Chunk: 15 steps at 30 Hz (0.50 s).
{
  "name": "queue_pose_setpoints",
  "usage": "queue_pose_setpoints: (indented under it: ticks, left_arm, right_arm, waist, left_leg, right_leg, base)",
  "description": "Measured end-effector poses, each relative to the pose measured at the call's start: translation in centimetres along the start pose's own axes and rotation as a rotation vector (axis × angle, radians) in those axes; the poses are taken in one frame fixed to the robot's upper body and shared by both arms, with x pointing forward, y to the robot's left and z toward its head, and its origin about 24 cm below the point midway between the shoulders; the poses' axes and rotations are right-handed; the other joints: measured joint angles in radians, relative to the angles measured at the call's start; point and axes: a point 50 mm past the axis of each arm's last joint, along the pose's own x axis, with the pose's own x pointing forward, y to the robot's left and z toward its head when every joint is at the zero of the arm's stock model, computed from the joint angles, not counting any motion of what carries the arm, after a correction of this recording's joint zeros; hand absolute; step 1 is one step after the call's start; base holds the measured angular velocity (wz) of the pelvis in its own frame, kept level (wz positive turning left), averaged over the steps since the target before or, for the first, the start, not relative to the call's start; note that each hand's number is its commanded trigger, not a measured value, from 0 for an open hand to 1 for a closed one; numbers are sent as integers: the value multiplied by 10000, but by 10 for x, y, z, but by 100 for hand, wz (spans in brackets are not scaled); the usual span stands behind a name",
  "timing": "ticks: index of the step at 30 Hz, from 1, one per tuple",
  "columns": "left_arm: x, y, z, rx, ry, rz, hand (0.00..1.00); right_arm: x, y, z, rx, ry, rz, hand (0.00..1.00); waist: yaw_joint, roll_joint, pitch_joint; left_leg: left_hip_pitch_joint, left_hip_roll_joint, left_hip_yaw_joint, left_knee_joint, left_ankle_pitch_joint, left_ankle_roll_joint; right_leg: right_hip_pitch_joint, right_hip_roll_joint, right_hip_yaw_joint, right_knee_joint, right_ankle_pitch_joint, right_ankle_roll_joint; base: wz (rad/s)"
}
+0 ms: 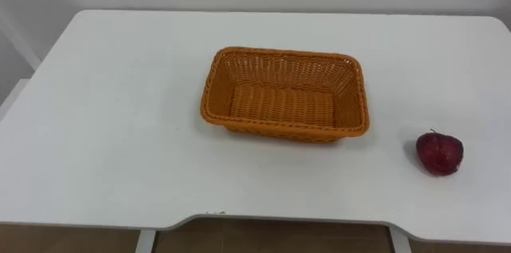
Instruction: Pick and place apple
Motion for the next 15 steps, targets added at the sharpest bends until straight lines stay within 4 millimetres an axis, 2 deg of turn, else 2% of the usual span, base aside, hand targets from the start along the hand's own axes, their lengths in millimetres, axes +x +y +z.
queue_pose_setpoints:
  ticks: [6, 10, 13, 15]
  left_arm:
    - [0, 0, 1, -9, -20, 14, 0]
    - [0, 1, 8, -91, -198, 31, 0]
    - [0, 0, 8, -106, -262, 16, 0]
    - [0, 1, 9, -351, -376, 42, 0]
  right_arm:
    - [0, 0, 0, 299, 29, 26, 0]
    - [0, 1, 2, 1231, 139, 68, 0]
    - [0, 2, 1, 2895, 394, 7, 0]
    - [0, -1, -3, 5071, 848, -233, 0]
  waist:
    - [6, -1, 6]
    - [17, -38, -2]
    - [17, -44, 2]
    - [-61, -46, 5]
  left_leg:
    - [-18, 1, -5, -13, 0, 0]
    - [-119, 9, -11, -6, 0, 0]
    - [-132, 10, -1, 24, 0, 0]
    - [-127, 12, -8, 33, 0, 0]
  right_leg:
    - [-9, 0, 10, -1, 0, 0]
    - [-63, 3, 19, -1, 0, 0]
    - [-53, 10, 52, 6, 2, 0]
    - [-54, 5, 26, -2, 3, -1]
  base:
    - [0]
    - [0]
    - [0]
    - [2]
